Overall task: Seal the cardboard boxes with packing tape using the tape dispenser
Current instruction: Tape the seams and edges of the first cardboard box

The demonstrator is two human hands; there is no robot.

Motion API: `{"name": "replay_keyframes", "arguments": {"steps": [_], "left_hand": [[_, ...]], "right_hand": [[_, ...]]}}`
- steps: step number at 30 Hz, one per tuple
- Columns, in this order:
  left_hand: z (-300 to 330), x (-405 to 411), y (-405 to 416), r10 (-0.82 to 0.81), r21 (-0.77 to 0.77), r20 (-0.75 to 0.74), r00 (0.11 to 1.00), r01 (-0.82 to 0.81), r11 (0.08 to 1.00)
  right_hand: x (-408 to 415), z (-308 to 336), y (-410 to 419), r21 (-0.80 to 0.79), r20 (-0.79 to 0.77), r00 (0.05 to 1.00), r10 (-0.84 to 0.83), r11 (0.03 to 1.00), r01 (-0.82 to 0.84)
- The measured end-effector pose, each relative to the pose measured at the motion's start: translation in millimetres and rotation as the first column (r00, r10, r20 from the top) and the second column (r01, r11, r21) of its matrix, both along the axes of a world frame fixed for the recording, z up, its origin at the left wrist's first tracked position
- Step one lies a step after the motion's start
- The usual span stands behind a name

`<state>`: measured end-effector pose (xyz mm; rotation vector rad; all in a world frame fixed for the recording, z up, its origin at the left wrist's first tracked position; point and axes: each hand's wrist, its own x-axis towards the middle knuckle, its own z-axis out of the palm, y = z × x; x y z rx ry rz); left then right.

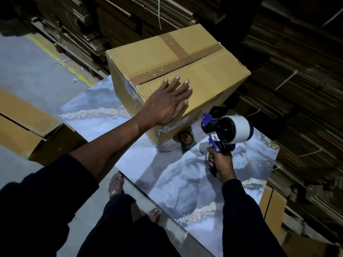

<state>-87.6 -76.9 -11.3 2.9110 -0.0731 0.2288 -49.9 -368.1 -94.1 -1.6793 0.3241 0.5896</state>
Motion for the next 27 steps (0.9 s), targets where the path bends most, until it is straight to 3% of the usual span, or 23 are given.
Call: {"name": "replay_keyframes", "arguments": {"steps": [5,13,21,27], "left_hand": [[5.4,-10.7,-6.0,0.101,-0.259,0.171,0.98,-0.054,0.964],[-9.3,-13.7,-10.9,0.214,-0.295,0.301,0.929,-0.123,0.948],[-27.4,-32.2,-19.4,0.193,-0.203,0.518,0.833,-0.1,0.974],[-36.1,-41.0,-16.5,0.099,-0.042,0.572,0.814,-0.091,0.995]], "right_hand": [[-10.5,20.0,-1.0,0.147,-0.063,0.998,0.023,0.989,-0.013],[-2.2,70.6,44.8,0.288,-0.041,0.985,0.166,0.946,-0.147],[33.0,110.5,105.4,0.365,-0.103,0.958,0.267,0.906,-0.213],[58.3,129.5,139.6,0.277,-0.014,0.957,0.29,0.921,-0.275]]}}
